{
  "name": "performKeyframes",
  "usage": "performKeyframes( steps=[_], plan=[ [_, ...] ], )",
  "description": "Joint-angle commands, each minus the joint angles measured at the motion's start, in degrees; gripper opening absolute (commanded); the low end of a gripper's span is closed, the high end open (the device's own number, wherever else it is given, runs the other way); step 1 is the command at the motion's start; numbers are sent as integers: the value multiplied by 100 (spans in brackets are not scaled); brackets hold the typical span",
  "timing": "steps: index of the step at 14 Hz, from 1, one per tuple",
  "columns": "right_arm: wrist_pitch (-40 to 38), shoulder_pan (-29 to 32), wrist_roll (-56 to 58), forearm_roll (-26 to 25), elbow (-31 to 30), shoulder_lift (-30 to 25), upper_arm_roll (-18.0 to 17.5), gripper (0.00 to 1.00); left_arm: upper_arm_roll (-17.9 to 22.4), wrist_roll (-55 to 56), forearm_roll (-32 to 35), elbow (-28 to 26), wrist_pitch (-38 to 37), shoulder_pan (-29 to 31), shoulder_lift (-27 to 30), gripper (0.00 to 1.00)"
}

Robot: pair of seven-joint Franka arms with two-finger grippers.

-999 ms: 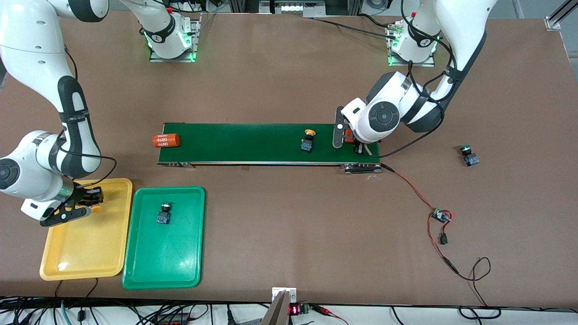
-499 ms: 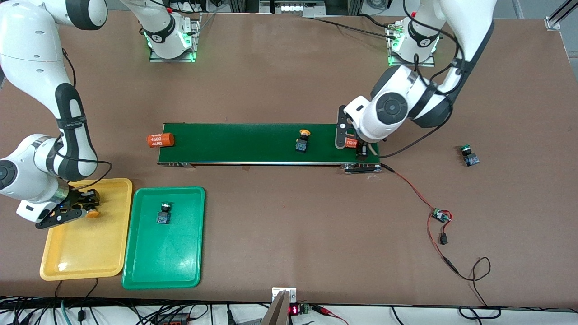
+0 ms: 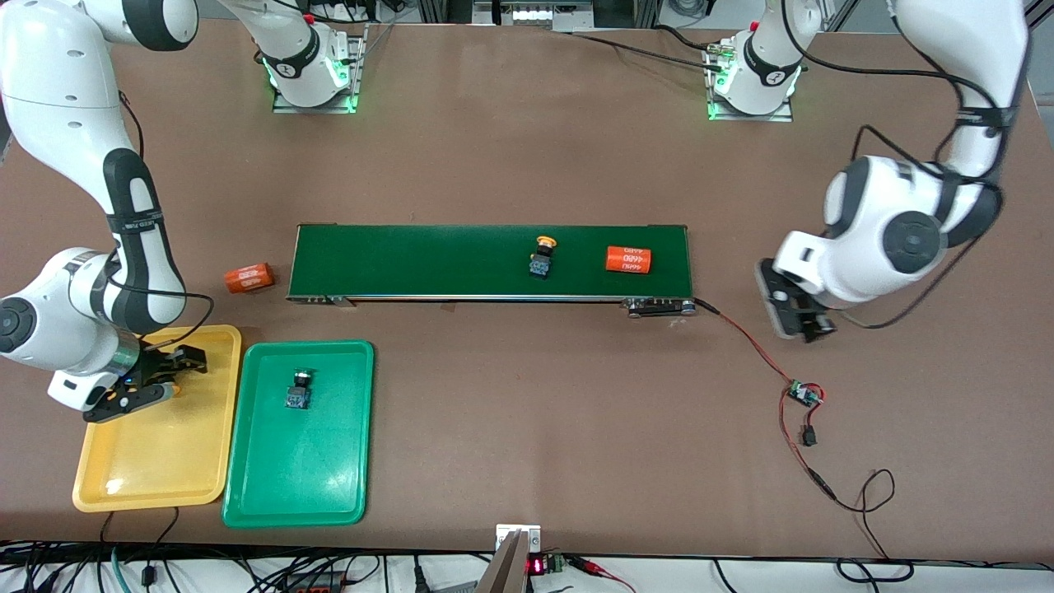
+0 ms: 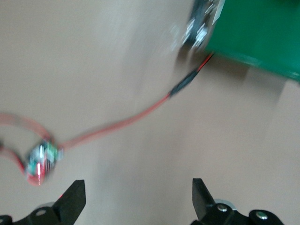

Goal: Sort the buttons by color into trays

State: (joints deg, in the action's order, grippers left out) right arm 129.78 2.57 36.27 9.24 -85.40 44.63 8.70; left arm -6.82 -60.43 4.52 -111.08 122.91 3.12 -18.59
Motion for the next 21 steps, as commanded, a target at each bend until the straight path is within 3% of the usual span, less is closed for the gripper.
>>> performKeyframes(
  steps=[1, 4, 9, 14, 17, 21],
  plan=[
    [-706, -168, -294, 175, -47, -384, -96, 100, 408, 1152, 57, -98, -153, -101, 128, 100],
    [-1234, -703, -1663, 149, -135, -639, -79, 100, 602, 2069, 92, -116, -74, 57, 49, 100],
    [-1341, -1565, -3011, 87, -1082, -1385, -70, 100, 997, 2437, -21, -124, 278, 399, -188, 100],
    [-1280, -2513, -4396, 87, -2831, -2923, -78, 100, 1069, 4370, -110, -247, 251, 628, -469, 100],
    [-1262, -3006, -5181, 87, -3184, -3310, -96, 100, 1068, 5487, -145, -528, 391, 681, -592, 100],
    [-641, -3831, -6339, 96, -3615, -3487, -96, 100, 1069, 5542, -145, -590, 656, 909, -751, 100]
  ],
)
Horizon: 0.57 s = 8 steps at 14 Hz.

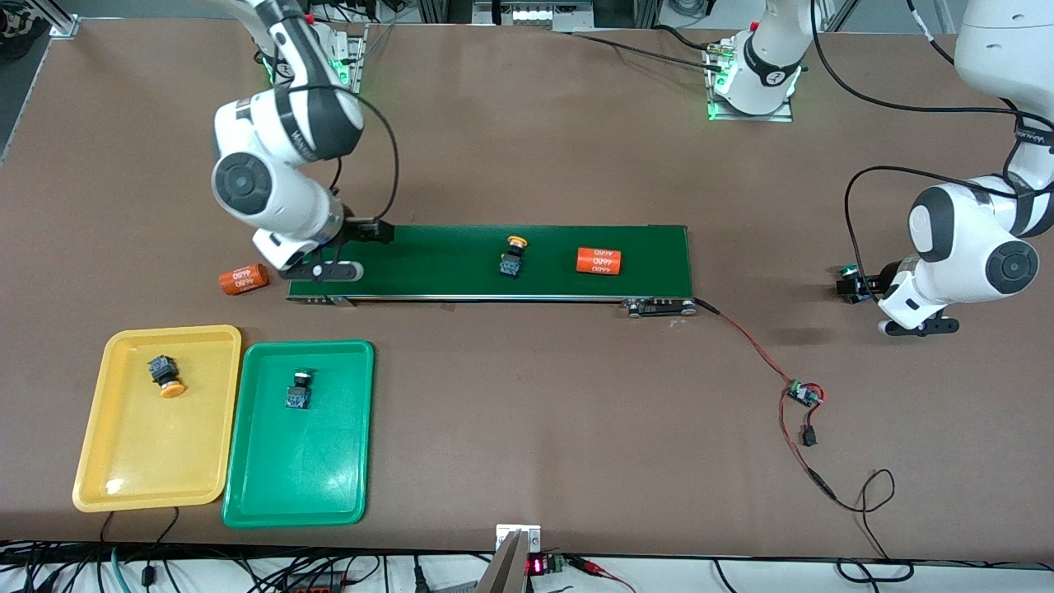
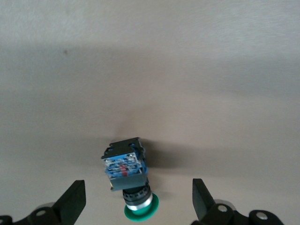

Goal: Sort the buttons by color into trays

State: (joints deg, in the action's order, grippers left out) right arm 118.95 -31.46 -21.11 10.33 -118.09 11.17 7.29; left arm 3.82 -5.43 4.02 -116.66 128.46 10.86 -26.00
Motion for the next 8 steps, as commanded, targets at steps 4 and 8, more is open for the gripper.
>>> performKeyframes(
  steps=[4, 8],
  plan=[
    [1621, -1133, -1176, -49, -470, 34, 62, 100, 5, -11, -95, -15, 91, 268, -72, 100],
    [2026, -1283, -1185, -49, -470, 122, 62, 100, -4, 59, -217, -23, 109, 250, -194, 100]
  ],
)
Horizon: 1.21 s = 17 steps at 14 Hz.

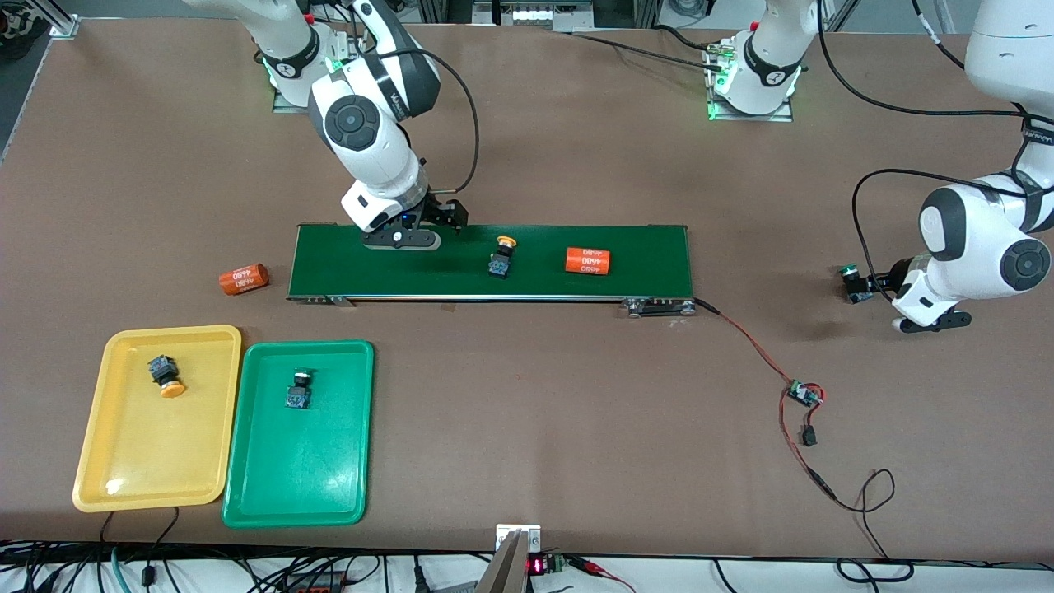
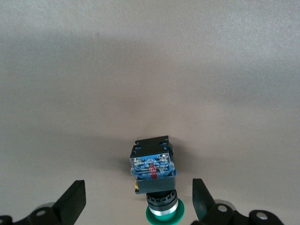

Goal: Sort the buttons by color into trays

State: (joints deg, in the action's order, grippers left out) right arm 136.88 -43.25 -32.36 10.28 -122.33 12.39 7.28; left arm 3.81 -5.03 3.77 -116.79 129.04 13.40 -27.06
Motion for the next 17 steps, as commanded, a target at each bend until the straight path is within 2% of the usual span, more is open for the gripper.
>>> performKeyframes(
  steps=[1, 5, 6, 8, 10, 12, 14, 17],
  plan=[
    [329, -236, -77, -35, -27, 62, 63, 100, -3, 20, -262, -10, 51, -4, -133, 100],
    [471, -316, -534, -35, 26, 220, 63, 100, -3, 11, -281, -2, 60, -4, -300, 100],
    [471, -325, -534, -44, 34, 255, 63, 100, -3, -59, -281, -1, 51, -13, -300, 87],
    [471, -430, -604, -79, 104, 343, 63, 100, -46, -68, -281, -10, -19, -39, -248, 39],
    [453, -404, -1086, -123, 367, 518, 63, 100, -73, -51, -272, 7, -28, -48, -151, 10],
    [427, -430, -1306, -114, 543, 650, 63, 100, -73, -94, -263, 7, -28, -101, -81, 0],
    [427, -430, -1361, -123, 614, 747, 63, 100, -91, -487, -246, 33, -299, -240, 191, 0],
    [453, -421, -1378, -114, 728, 931, 71, 100, -143, -991, -263, 25, -467, -864, 639, 0]
  ],
)
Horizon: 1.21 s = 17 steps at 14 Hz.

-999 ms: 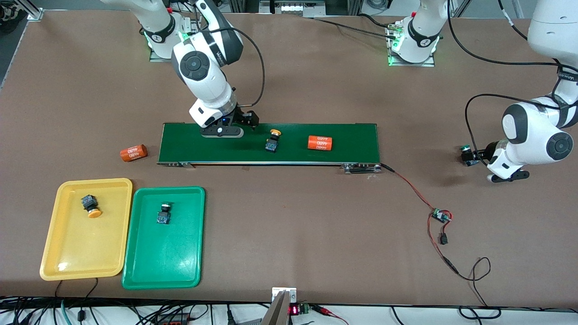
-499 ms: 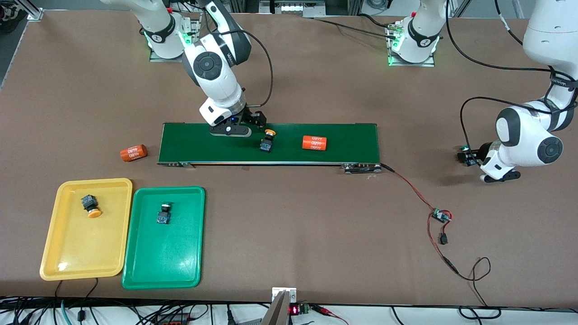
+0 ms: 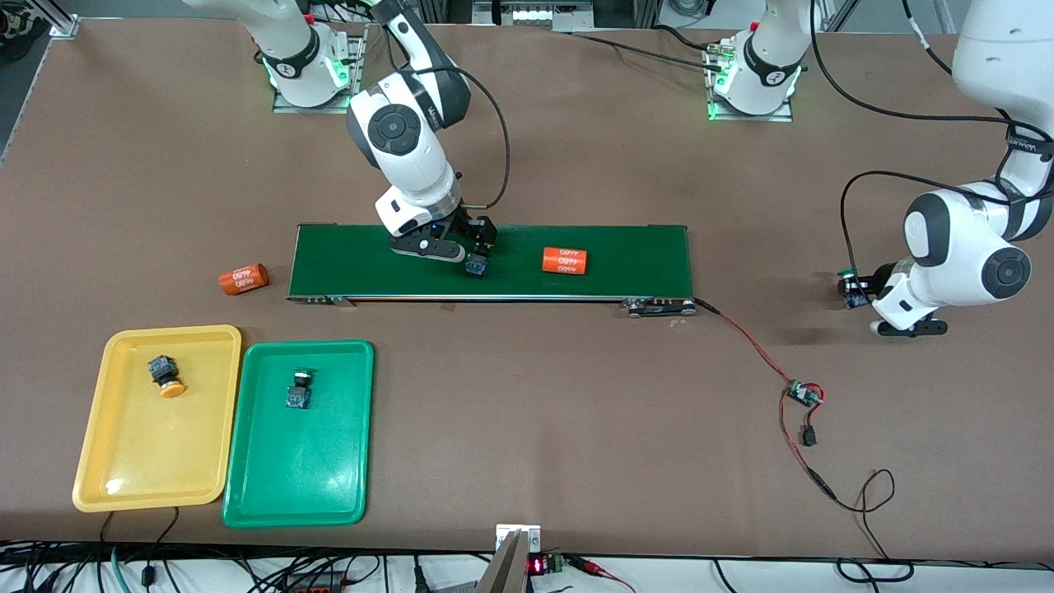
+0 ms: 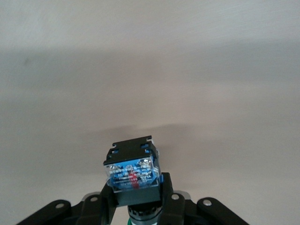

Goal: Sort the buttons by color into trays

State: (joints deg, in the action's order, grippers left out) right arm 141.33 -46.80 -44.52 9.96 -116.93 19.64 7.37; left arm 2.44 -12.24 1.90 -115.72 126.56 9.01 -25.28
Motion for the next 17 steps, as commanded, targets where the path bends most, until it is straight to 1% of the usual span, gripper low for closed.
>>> performKeyframes(
  steps=[1, 2, 3, 5, 6, 7, 8, 9, 10, 11, 12, 13, 15, 17],
  plan=[
    [18, -66, -171, -91, 258, 312, 54, 100, -128, -305, -75, -74, -359, -531, 585, 0],
    [18, -75, -171, -91, 311, 400, 62, 100, -321, -314, -67, -65, -499, -567, 699, 0],
    [18, -66, -163, -99, 355, 462, 62, 96, -575, -279, -75, -65, -614, -680, 813, 0],
    [26, -57, -110, -126, 355, 497, 62, 83, -893, -227, -84, -56, -834, -1031, 972, 0],
    [26, -48, -110, -239, 364, 558, 62, 77, -1120, -157, -84, -56, -843, -1103, 1042, 0],
    [26, -31, -110, -353, 364, 559, 62, 70, -1445, 61, -101, -65, -870, -1138, 1078, 0],
    [26, 4, -101, -415, 364, 568, 62, 60, -1752, 516, -102, -100, -1026, -1139, 1130, 0],
    [26, 31, -75, -416, 364, 559, 62, 45, -2069, 999, -102, -109, -1167, -1139, 1131, 0],
    [18, 48, -22, -416, 373, 559, 71, 34, -2359, 1361, -102, -109, -1177, -1165, 1140, 0],
    [-17, 75, 135, -416, 460, 533, 106, 24, -2545, 1704, -110, -100, -1134, -1174, 1131, 0],
    [-122, 162, 267, -425, 539, 498, 132, 17, -2634, 1986, -189, -83, -1038, -1252, 1096, 0],
    [-384, 284, 442, -425, 722, 489, 133, 14, -2634, 2119, -303, -82, -863, -1340, 1044, 0],
    [-1104, 565, 1047, -433, 1240, 515, 133, 14, -2626, 2269, -627, -91, -616, -1385, 807, 0],
    [-1650, 960, 1837, -442, 1663, 524, 141, 14, -2626, 2384, -708, -82, -387, -1463, 622, 0]
  ],
)
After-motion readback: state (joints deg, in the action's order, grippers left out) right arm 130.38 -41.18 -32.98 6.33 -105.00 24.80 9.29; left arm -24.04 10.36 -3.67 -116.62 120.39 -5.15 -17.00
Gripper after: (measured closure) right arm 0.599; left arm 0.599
